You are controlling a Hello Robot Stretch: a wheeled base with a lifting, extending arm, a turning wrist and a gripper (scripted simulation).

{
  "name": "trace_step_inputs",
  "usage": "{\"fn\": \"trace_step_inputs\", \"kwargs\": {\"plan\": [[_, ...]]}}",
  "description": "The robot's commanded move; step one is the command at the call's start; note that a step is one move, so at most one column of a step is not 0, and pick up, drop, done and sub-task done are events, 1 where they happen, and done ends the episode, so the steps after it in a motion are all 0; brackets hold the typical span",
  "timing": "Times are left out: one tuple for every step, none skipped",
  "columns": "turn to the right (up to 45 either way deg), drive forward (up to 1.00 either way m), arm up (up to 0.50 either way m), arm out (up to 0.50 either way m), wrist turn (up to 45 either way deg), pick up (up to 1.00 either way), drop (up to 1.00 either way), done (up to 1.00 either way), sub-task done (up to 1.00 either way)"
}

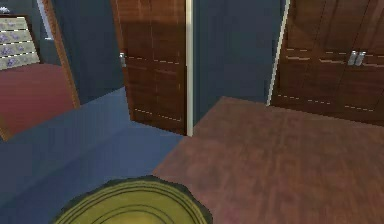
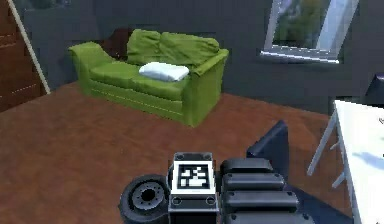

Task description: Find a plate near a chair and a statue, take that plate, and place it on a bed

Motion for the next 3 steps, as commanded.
{"fn": "trace_step_inputs", "kwargs": {"plan": [[-12.0,0.0,0.0,0.0,0.0,0.0,0.0,0.0,0.0],[0.0,0.2,0.0,0.0,0.0,0.0,0.0,0.0,0.0],[-12.0,0.0,0.0,0.0,0.0,0.0,0.0,0.0,0.0]]}}
